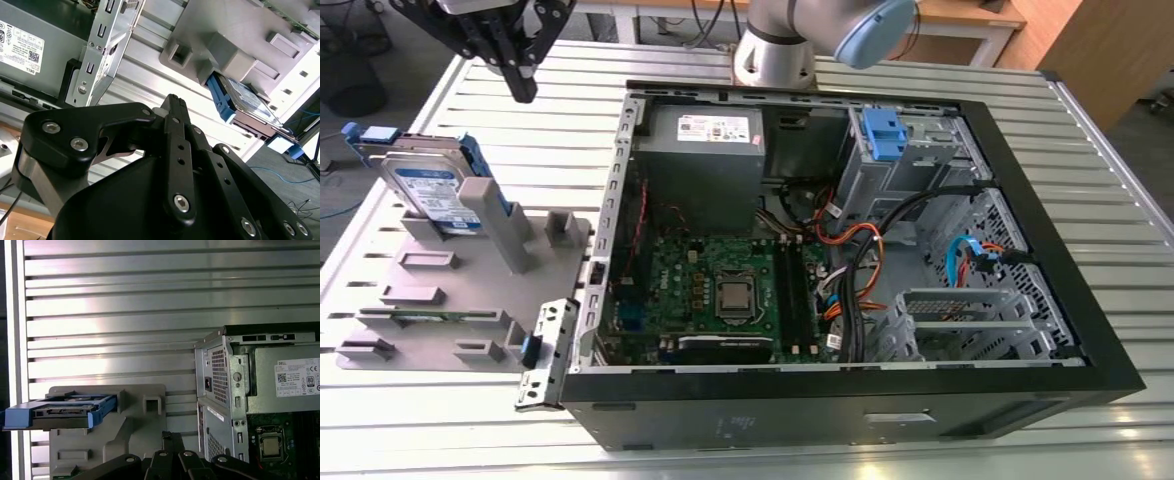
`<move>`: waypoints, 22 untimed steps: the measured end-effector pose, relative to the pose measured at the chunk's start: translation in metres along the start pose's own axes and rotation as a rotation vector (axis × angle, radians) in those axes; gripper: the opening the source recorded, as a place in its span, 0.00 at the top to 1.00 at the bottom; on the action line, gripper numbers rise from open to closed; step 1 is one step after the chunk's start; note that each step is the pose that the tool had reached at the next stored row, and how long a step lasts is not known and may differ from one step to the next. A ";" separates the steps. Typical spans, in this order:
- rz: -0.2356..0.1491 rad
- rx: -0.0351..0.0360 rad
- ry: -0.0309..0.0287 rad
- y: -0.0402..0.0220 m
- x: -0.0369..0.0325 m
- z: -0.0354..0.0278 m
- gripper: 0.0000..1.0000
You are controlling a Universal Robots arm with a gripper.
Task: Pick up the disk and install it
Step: 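Reach for the disk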
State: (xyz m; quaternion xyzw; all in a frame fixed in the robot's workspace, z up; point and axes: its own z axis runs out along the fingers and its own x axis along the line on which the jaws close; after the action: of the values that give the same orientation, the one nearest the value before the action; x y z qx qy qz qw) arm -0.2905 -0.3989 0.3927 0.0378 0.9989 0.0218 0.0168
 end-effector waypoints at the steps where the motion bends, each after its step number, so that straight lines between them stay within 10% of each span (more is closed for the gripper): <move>1: 0.000 0.0000 0.0000 0.0000 0.0006 0.0000 0.89; 22: 0.000 0.0000 0.0000 -0.0011 0.0139 0.0000 0.89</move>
State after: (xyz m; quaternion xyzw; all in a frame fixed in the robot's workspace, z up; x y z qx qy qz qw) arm -0.3045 -0.3989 0.3923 0.0378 0.9989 0.0218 0.0168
